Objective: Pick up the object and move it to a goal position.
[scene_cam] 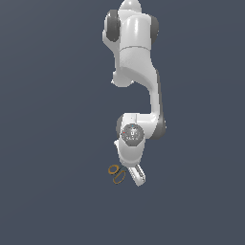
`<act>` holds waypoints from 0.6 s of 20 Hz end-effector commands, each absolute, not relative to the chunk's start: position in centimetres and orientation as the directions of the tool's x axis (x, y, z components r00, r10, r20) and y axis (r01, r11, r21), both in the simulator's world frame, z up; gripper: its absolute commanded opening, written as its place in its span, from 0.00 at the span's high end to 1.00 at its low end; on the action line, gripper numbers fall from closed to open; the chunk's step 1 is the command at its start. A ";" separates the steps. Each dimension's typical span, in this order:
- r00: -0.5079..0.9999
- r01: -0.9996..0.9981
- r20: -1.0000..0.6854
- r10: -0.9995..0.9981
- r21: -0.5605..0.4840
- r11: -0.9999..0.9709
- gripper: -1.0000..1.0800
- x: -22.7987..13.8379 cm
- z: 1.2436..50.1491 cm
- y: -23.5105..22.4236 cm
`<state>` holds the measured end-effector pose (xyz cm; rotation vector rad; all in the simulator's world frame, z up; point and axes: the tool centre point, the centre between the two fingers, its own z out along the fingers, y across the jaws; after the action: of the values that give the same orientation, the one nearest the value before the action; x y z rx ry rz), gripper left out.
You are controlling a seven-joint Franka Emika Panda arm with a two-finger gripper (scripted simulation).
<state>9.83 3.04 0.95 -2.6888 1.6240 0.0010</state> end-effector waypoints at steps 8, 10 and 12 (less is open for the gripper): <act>0.465 -0.885 0.000 -0.885 0.000 -0.465 1.00 9.9 0.8 3.0; 0.464 -0.886 0.001 -0.886 0.000 -0.464 1.00 9.9 1.0 2.8; 0.464 -0.886 0.001 -0.886 0.000 -0.464 1.00 9.9 1.0 2.8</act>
<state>9.84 2.79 0.95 -2.6881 1.6281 -0.0001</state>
